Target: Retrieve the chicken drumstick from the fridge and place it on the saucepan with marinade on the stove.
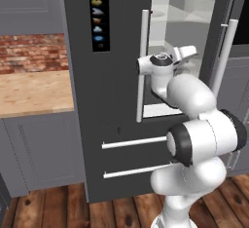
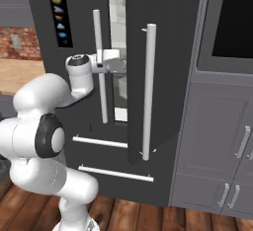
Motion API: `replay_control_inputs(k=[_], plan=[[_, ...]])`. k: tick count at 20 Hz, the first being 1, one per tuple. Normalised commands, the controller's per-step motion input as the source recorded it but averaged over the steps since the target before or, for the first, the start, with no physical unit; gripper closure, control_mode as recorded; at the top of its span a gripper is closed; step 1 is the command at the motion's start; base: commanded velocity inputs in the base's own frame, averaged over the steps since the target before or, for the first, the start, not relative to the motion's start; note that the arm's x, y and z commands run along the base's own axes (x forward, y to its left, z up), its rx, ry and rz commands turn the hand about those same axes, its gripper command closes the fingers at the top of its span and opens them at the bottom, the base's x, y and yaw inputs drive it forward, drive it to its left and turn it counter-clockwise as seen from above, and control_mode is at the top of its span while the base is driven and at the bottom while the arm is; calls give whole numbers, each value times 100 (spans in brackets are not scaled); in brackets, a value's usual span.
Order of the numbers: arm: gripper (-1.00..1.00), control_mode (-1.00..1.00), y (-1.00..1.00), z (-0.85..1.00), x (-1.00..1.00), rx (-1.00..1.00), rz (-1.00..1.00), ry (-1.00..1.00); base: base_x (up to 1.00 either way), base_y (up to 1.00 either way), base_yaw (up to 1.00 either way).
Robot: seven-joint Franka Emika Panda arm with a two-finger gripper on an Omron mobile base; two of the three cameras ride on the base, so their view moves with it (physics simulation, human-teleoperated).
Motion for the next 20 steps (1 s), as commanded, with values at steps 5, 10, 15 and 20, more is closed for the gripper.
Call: replay_control_inputs(k=[5, 10, 15, 20], plan=[[-100, -100, -74, 0, 15, 0, -13, 9, 0, 0, 0], [-100, -100, -100, -6, -14, 0, -22, 6, 0, 0, 0], [-100, -100, -100, -9, -51, 0, -26, 0, 0, 0, 0], [-100, -100, -100, -5, -41, 1, -23, 0, 0, 0, 0]])
